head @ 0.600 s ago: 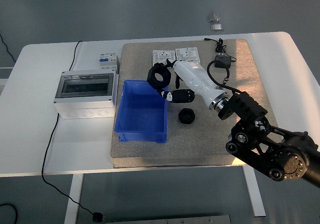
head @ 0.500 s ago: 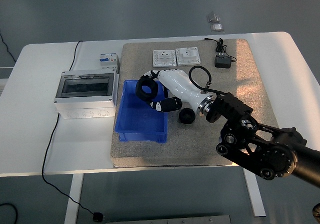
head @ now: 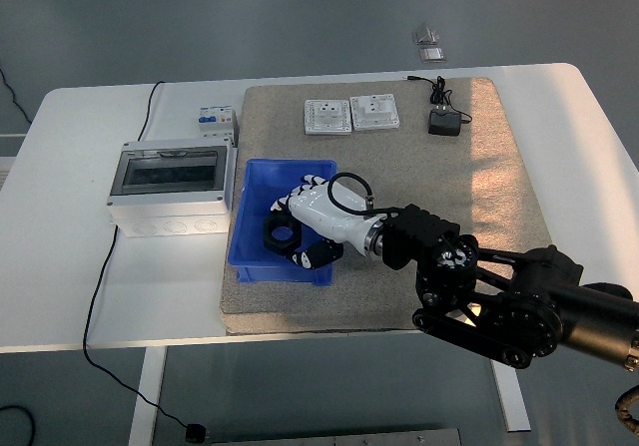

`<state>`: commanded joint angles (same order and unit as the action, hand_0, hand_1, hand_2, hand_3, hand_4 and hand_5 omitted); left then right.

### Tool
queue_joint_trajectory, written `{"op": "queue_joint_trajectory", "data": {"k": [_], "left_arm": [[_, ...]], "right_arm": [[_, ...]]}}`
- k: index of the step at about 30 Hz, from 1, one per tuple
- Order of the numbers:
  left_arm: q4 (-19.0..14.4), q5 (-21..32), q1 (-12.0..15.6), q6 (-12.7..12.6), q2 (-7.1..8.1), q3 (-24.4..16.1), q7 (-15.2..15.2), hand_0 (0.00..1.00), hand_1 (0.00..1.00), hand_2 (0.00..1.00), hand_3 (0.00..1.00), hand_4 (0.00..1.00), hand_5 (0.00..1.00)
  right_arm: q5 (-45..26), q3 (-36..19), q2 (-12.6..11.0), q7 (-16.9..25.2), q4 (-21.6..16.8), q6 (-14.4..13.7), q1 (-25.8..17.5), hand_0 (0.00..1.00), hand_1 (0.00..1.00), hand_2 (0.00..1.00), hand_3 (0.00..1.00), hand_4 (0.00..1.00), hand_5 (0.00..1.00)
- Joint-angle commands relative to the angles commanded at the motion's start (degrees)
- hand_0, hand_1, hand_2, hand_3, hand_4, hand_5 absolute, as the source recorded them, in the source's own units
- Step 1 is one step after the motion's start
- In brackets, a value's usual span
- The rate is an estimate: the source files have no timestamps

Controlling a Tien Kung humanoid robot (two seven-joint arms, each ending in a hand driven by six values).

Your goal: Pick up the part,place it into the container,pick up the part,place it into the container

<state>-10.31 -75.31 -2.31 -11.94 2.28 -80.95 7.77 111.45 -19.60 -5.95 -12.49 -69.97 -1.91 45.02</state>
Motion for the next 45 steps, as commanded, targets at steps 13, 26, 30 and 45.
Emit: {"op": "queue_joint_trajectory", "data": {"k": [13, 26, 30, 45], "left_arm": [[0.00, -0.03, 0.07, -0.14, 0.04, -0.26, -0.10, 0.708, 0.684, 0.739, 0.729, 0.783, 0.805], [0.00, -0.14, 0.18, -0.27, 0.07, -0.47, -0.24, 0.707, 0.681, 0.738, 0.728, 0.783, 0.806], [0.00, -0.13, 0.19, -0.29, 0.06, -0.49, -0.24, 0.705, 0.680, 0.737, 0.727, 0.781, 0.805], [0.00, -0.15, 0.28, -0.41, 0.06, -0.60, -0.44, 0.702, 0.679, 0.737, 0.727, 0.782, 0.801]], "right_arm": [[1.59, -0.73, 0.19, 0.74, -0.23, -2.06, -0.12, 0.998, 0.935, 0.880, 0.780, 0.618, 0.379], [5.97, -2.82, 0.42, -1.44, -0.88, 0.38, -0.16, 0.998, 0.998, 0.998, 0.990, 0.864, 0.453], [6.43, -2.93, 0.43, -1.79, -0.88, 0.61, -0.10, 0.998, 0.998, 0.998, 0.998, 0.897, 0.476], [1.73, -8.80, -2.19, 0.21, -2.03, -10.28, -3.78, 0.998, 0.998, 0.998, 0.998, 0.937, 0.478]]}}
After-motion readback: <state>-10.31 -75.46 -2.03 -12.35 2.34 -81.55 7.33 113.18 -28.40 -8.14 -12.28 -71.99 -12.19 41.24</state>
